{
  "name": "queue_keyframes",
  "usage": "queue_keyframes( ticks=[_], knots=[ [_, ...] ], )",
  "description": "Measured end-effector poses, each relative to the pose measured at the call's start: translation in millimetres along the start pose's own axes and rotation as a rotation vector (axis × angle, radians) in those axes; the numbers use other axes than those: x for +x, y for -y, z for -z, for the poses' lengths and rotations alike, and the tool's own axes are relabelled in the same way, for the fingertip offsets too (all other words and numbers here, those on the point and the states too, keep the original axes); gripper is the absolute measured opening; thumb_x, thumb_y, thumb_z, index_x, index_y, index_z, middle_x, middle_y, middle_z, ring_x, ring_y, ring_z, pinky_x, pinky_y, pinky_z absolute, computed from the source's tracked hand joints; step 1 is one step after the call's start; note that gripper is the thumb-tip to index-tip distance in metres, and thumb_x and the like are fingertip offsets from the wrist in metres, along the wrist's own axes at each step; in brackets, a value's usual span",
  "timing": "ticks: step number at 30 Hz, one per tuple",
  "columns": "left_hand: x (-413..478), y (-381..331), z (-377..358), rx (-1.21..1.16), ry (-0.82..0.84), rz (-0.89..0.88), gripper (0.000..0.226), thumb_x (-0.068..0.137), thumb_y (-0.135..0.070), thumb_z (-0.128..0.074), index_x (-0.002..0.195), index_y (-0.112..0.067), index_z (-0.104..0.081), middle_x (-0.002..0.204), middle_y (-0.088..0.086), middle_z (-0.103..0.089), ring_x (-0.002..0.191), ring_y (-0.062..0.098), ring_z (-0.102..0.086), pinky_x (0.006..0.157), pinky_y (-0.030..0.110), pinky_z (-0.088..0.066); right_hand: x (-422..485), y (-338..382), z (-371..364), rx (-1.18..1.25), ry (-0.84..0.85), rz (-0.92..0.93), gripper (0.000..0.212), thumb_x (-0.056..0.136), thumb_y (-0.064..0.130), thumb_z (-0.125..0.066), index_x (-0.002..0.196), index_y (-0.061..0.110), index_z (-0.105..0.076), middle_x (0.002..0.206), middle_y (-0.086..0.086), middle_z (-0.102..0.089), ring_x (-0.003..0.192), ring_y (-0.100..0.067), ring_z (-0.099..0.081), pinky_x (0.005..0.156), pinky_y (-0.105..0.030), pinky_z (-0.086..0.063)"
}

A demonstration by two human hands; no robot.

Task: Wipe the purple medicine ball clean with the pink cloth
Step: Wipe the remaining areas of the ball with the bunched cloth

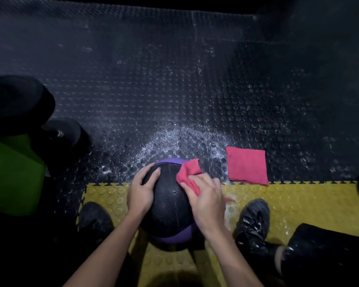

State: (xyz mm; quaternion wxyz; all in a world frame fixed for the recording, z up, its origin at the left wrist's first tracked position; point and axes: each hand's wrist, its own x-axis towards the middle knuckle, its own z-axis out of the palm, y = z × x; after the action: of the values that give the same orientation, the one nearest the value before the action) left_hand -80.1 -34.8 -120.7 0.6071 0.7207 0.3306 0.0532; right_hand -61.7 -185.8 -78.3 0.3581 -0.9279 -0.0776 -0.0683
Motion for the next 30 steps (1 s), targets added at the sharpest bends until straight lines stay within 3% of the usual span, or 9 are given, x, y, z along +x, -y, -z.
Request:
queue_keyframes(
  ticks=[2,5,8,12,15,18,21,26,30],
  knots=[
    [-1,-1,0,0.007,-0.001,0.004,0.027,0.087,-0.029,-0.064,0.114,-0.030,-0.064,0.127,-0.002,-0.059,0.120,0.014,-0.052,0.109,0.038,-0.035,6,-17,3,-0.026,-0.037,-0.101,0.022,0.079,0.033,-0.066,0.094,0.018,-0.070,0.092,0.001,-0.065,0.080,-0.024,-0.053,0.071,-0.028,-0.035],
    [0,-1,0,0.034,0.014,0.013,0.026,0.085,-0.037,-0.065,0.111,-0.037,-0.064,0.129,-0.005,-0.058,0.119,0.013,-0.052,0.108,0.041,-0.036,10,-70,8,-0.151,0.096,-0.504,0.025,0.082,0.031,-0.064,0.102,0.015,-0.068,0.102,-0.008,-0.065,0.092,-0.031,-0.057,0.076,-0.035,-0.044],
    [4,-4,3,-0.003,0.052,0.028,0.019,0.080,-0.044,-0.066,0.098,-0.048,-0.064,0.125,-0.008,-0.060,0.116,0.013,-0.054,0.105,0.043,-0.039,5,-77,10,0.005,0.119,-0.737,0.024,0.085,0.029,-0.062,0.101,0.013,-0.068,0.102,-0.013,-0.068,0.089,-0.029,-0.060,0.075,-0.032,-0.045],
    [10,1,8,-0.079,0.044,0.085,0.015,0.074,-0.049,-0.064,0.089,-0.051,-0.067,0.120,-0.008,-0.064,0.114,0.014,-0.057,0.103,0.040,-0.042,-5,-24,4,0.127,-0.050,-0.443,0.029,0.089,0.032,-0.054,0.105,0.011,-0.066,0.099,-0.007,-0.065,0.085,-0.018,-0.051,0.072,-0.026,-0.035],
    [14,4,7,-0.107,-0.015,0.099,0.012,0.087,-0.036,-0.062,0.095,-0.042,-0.067,0.120,-0.005,-0.063,0.116,0.015,-0.055,0.103,0.035,-0.040,-14,-8,-11,0.020,-0.022,-0.155,0.047,0.088,0.041,-0.035,0.116,0.013,-0.059,0.119,-0.003,-0.057,0.109,-0.019,-0.047,0.093,-0.034,-0.036],
    [11,5,4,-0.034,-0.077,0.120,0.029,0.092,-0.043,-0.046,0.107,-0.032,-0.068,0.122,-0.005,-0.063,0.117,0.016,-0.054,0.106,0.037,-0.037,15,-32,-15,0.104,0.041,-0.294,0.044,0.094,0.034,-0.035,0.128,0.011,-0.050,0.132,-0.009,-0.050,0.122,-0.023,-0.046,0.098,-0.030,-0.032],
    [8,0,3,-0.014,-0.138,0.163,0.046,0.076,-0.055,-0.028,0.087,-0.035,-0.068,0.107,0.000,-0.069,0.106,0.025,-0.059,0.099,0.047,-0.043,50,-52,2,0.130,0.059,-0.455,0.039,0.096,0.024,-0.041,0.133,0.010,-0.044,0.137,-0.012,-0.047,0.125,-0.026,-0.043,0.101,-0.030,-0.031],
    [11,-19,0,0.109,-0.247,0.042,0.016,0.093,-0.024,-0.048,0.101,-0.028,-0.061,0.115,0.011,-0.059,0.110,0.029,-0.052,0.099,0.048,-0.040,59,-58,51,0.315,-0.228,-0.639,0.034,0.093,0.030,-0.048,0.120,0.010,-0.052,0.124,-0.011,-0.055,0.111,-0.026,-0.051,0.095,-0.035,-0.038],
    [10,-32,-23,0.198,-0.057,-0.117,0.030,0.094,-0.018,-0.052,0.123,-0.015,-0.057,0.133,0.006,-0.046,0.126,0.021,-0.040,0.108,0.040,-0.031,44,-44,36,0.256,-0.107,-0.499,0.036,0.091,0.033,-0.051,0.123,0.016,-0.054,0.123,0.001,-0.055,0.117,-0.019,-0.048,0.092,-0.024,-0.032]
  ],
)
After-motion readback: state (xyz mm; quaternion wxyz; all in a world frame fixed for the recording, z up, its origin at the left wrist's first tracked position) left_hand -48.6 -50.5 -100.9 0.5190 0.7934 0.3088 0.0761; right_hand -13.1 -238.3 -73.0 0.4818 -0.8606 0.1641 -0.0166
